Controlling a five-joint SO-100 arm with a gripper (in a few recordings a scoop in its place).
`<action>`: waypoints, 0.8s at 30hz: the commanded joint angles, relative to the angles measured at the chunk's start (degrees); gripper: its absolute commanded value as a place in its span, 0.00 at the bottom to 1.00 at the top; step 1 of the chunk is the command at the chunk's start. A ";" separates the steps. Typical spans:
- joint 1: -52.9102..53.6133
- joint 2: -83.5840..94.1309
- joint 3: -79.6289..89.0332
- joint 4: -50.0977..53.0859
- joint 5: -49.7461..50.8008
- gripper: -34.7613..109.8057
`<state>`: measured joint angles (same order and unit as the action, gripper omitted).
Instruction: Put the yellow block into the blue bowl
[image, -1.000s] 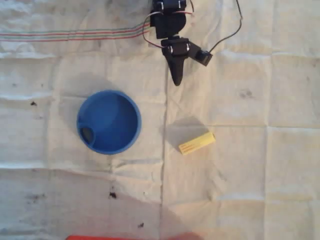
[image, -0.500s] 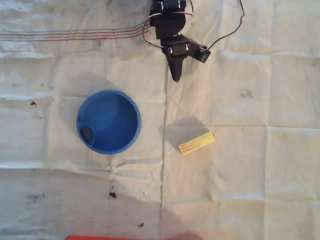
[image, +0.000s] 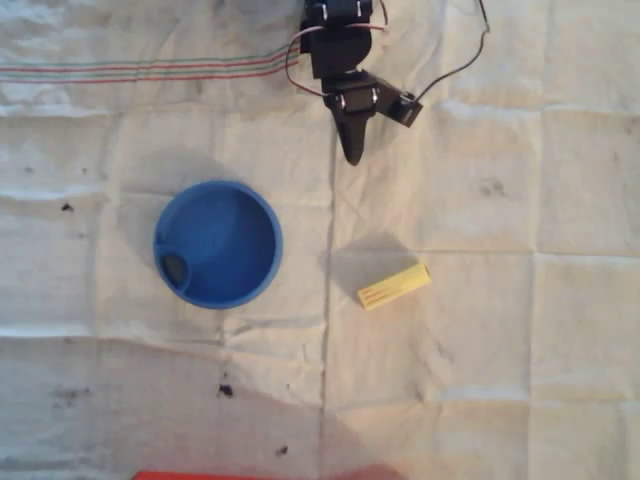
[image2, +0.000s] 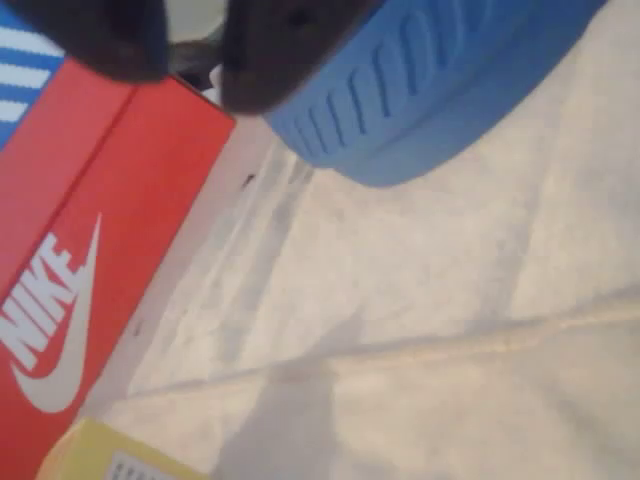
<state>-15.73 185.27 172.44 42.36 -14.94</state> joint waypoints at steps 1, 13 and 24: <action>-0.62 5.71 9.93 -1.93 0.35 0.24; -6.06 -2.20 -16.52 4.31 0.35 0.24; -8.53 -40.96 -51.94 12.22 0.35 0.24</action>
<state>-24.35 157.06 135.44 53.88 -14.94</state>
